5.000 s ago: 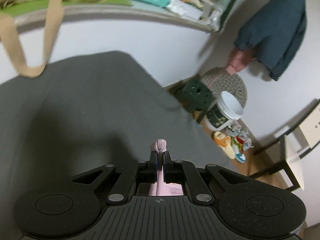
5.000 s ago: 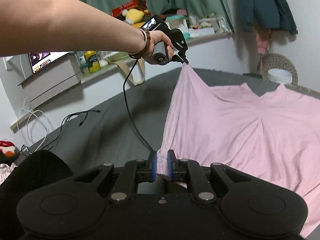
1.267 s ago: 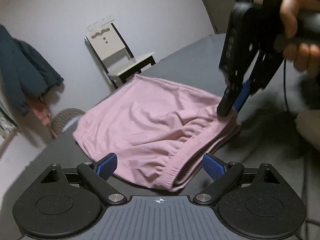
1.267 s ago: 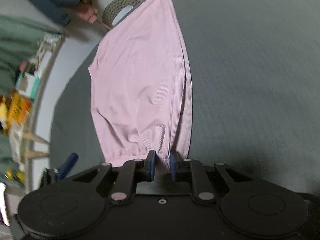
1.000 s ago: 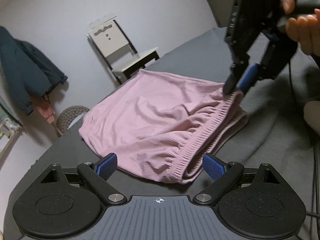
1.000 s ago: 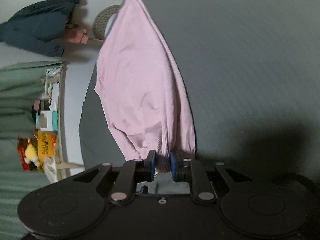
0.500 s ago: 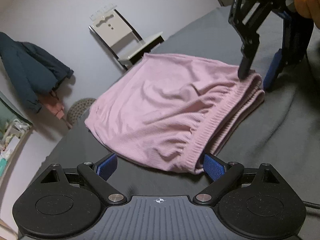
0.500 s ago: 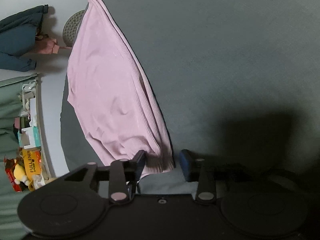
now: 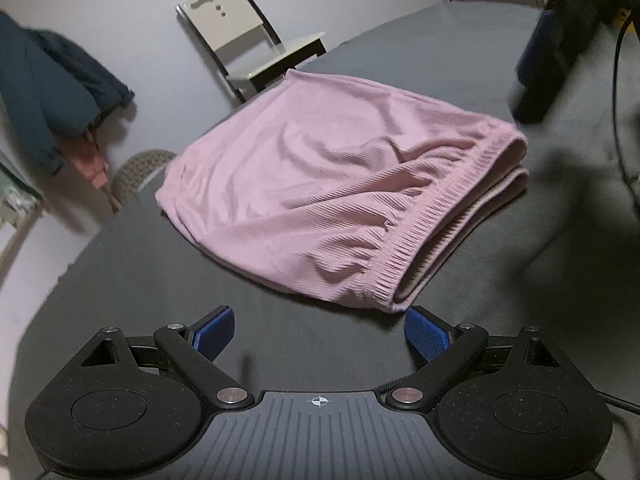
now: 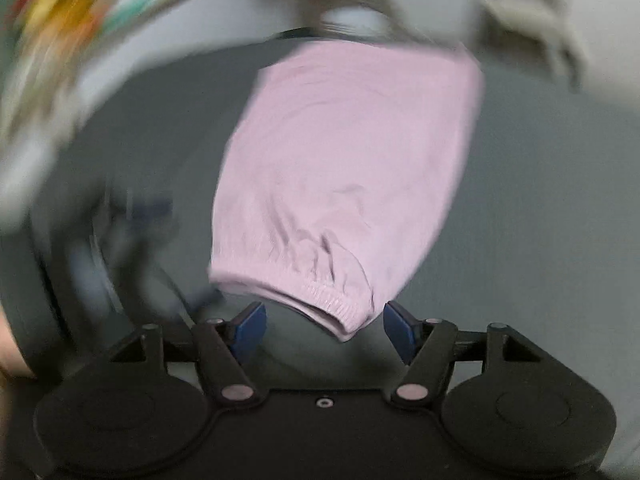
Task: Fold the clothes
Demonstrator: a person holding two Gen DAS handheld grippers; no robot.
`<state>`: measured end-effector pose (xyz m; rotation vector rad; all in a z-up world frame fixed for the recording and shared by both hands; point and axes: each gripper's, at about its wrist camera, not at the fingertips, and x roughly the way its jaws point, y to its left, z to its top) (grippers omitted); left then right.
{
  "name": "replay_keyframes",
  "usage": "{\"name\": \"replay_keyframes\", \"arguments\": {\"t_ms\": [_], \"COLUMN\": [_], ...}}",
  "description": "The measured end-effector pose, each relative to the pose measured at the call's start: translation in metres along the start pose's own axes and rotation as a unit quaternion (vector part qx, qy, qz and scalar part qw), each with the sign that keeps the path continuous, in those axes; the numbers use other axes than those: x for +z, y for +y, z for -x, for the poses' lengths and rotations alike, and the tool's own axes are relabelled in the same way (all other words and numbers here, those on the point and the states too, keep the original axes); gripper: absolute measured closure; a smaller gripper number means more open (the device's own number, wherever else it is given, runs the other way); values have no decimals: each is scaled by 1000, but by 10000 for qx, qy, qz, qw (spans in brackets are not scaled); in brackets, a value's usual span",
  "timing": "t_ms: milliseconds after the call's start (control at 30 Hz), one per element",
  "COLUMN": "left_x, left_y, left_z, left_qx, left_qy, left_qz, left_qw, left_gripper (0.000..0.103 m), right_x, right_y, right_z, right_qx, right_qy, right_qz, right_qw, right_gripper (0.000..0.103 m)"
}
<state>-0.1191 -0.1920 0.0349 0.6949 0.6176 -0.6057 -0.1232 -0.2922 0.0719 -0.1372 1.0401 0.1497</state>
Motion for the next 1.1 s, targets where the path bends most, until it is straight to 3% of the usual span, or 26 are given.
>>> {"name": "replay_keyframes", "arguments": {"t_ms": [133, 200, 267, 333, 400, 467, 633, 767, 1100], "left_x": [-6, -10, -16, -24, -32, -39, -54, -56, -54], "left_y": [32, 52, 73, 91, 104, 116, 128, 127, 126], "left_z": [10, 11, 9, 8, 6, 3, -3, -10, -16], "left_qx": [-336, -527, -734, -948, -1156, -1282, -1511, -1580, -1641], "left_qy": [-136, -179, -203, -254, -305, -352, -402, -375, -327], "left_qz": [878, 1504, 2230, 2932, 3479, 3936, 4597, 4688, 4692], "left_qw": [9955, 9871, 9718, 9510, 9299, 9096, 8742, 8682, 8671], "left_gripper": [9, 9, 9, 9, 9, 9, 9, 9, 9], "right_x": [-3, -5, -7, -8, -10, -11, -11, -7, -18], "right_y": [37, 55, 73, 91, 109, 111, 106, 90, 99], "right_z": [-15, -23, -30, -38, -46, -48, -54, -64, -70], "right_qx": [-220, -316, -410, -504, -596, -512, -260, 98, -26], "right_qy": [-141, -212, -283, -354, -423, -479, -589, -521, -881], "right_qz": [1051, 1546, 2036, 2521, 3000, 2772, 2027, 1256, 1493], "right_qw": [9941, 9872, 9778, 9657, 9512, 9583, 9771, 9907, 9849], "right_gripper": [53, 55, 59, 69, 86, 87, 86, 86, 77]}}
